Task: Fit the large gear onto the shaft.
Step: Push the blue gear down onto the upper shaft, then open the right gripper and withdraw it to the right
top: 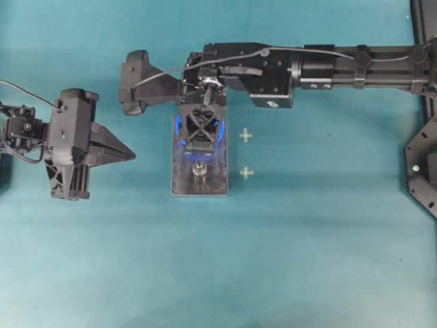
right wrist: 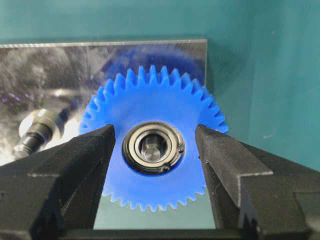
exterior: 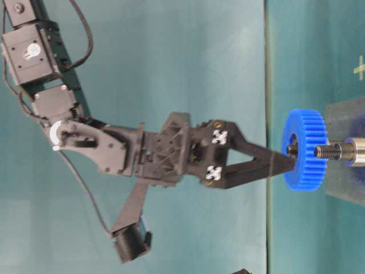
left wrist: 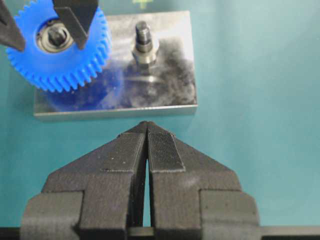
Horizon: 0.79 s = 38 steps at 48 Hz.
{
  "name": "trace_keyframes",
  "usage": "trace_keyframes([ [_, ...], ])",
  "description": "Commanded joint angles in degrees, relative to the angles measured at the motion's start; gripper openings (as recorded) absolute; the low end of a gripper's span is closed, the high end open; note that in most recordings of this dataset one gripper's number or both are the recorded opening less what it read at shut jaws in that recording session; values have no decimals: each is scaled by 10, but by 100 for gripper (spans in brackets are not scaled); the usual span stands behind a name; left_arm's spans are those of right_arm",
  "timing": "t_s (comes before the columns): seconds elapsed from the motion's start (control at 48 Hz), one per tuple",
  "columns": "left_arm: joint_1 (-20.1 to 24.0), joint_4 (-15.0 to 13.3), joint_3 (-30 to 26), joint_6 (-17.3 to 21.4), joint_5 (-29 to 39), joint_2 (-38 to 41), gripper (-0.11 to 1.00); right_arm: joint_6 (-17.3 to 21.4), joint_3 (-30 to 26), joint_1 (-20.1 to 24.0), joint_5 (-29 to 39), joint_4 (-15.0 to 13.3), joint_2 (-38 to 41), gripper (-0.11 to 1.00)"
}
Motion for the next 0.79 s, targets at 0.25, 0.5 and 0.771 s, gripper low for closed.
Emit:
trace_keyframes([
  [0.25, 0, 1, 6, -2, -5, -29, 0, 3, 33, -18, 29, -3, -115, 70],
  [0.5, 1, 2, 36, -14, -5, -82, 0, 3, 178, -25, -85, -4, -232, 70],
  [0.771, 1, 2, 48, -47, -6, -93, 0, 3, 305, -21, -189, -2, -322, 70],
])
